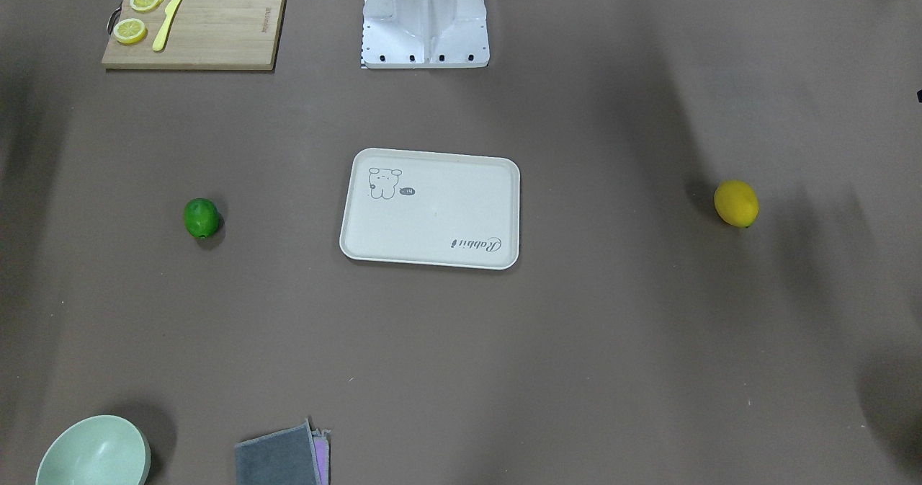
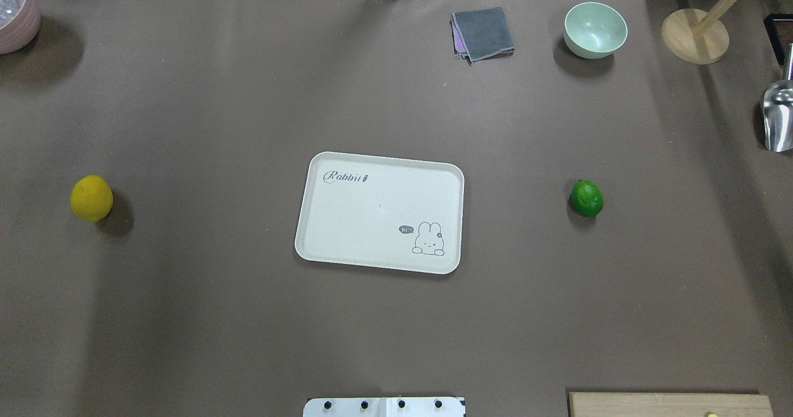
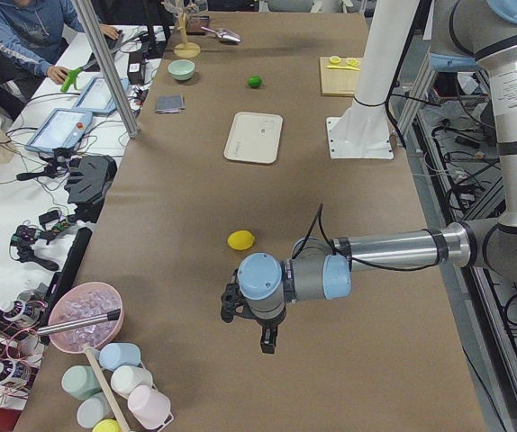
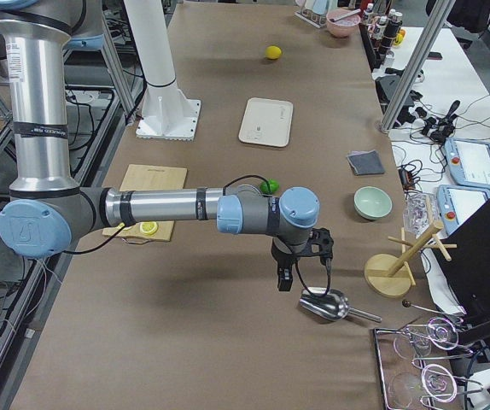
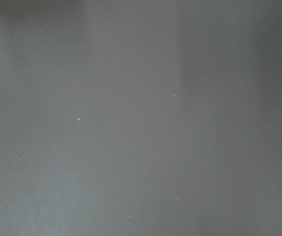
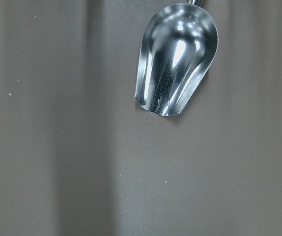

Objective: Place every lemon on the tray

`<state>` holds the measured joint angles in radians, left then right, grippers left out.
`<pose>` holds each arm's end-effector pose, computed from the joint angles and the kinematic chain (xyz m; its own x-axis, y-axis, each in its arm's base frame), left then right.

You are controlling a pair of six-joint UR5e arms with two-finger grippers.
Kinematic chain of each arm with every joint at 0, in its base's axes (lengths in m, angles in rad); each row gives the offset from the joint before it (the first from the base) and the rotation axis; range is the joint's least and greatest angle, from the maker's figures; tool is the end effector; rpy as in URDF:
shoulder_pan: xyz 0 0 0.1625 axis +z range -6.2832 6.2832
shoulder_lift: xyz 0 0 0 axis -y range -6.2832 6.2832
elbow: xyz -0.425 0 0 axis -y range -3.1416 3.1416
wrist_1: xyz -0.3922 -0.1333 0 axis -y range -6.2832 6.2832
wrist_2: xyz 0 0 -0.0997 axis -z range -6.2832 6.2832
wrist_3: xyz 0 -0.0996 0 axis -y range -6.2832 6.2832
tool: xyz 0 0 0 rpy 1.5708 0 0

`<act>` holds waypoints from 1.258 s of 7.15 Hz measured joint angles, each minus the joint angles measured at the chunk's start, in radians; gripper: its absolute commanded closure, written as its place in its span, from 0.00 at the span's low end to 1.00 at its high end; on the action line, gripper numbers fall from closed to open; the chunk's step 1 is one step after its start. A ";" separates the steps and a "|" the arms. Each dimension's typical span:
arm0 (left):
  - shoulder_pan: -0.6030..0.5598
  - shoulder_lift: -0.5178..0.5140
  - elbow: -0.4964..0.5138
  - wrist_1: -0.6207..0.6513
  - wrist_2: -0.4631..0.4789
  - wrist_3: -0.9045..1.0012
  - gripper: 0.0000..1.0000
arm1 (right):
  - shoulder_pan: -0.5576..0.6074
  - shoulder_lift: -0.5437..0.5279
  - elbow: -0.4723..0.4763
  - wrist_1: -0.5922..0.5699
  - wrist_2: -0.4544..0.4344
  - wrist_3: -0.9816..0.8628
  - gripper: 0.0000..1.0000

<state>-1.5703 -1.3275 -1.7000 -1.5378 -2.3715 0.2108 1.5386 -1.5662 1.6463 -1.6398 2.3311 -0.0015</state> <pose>-0.0616 -0.3758 0.7028 0.6807 0.1044 -0.7250 -0.1462 0.9892 0.0053 0.0487 -0.4952 0.6272 0.7240 -0.0325 0.6891 0.0333 0.9994 0.0121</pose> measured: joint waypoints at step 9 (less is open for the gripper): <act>-0.007 -0.050 -0.042 0.025 0.007 -0.086 0.02 | -0.079 0.095 0.005 -0.006 0.039 0.149 0.01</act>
<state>-1.5772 -1.3774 -1.7419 -1.5130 -2.3650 0.1250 1.4597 -1.4714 1.6515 -1.6455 2.3703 0.1475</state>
